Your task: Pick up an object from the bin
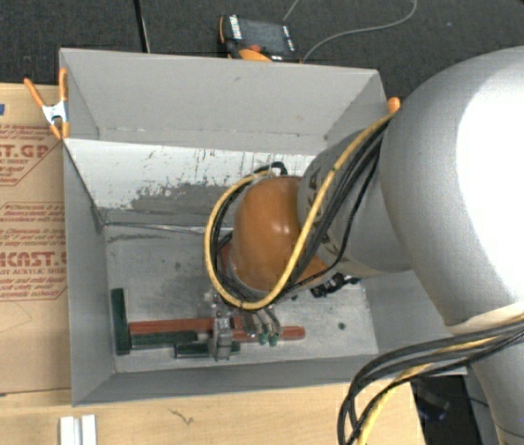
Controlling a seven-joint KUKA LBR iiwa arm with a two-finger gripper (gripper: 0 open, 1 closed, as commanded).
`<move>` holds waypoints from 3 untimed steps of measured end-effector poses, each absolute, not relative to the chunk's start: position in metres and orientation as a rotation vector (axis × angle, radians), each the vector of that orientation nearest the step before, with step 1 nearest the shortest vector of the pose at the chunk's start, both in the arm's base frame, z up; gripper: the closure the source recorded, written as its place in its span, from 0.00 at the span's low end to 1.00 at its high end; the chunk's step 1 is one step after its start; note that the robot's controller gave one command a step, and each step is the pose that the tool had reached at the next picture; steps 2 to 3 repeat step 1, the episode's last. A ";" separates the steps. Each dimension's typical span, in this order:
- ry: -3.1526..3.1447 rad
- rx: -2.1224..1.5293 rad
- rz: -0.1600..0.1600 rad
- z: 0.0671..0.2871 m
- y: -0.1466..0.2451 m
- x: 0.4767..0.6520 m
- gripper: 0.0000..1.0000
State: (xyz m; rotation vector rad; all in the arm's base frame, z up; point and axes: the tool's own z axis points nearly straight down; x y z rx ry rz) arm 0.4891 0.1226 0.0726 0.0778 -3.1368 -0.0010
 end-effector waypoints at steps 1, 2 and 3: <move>-3.147 0.144 -0.003 0.231 0.123 0.482 1.00; -3.147 0.144 -0.003 0.231 0.123 0.482 1.00; -3.147 0.144 -0.003 0.231 0.123 0.482 1.00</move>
Offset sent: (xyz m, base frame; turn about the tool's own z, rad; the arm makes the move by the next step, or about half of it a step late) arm -0.0082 -0.0003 0.1547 -0.0415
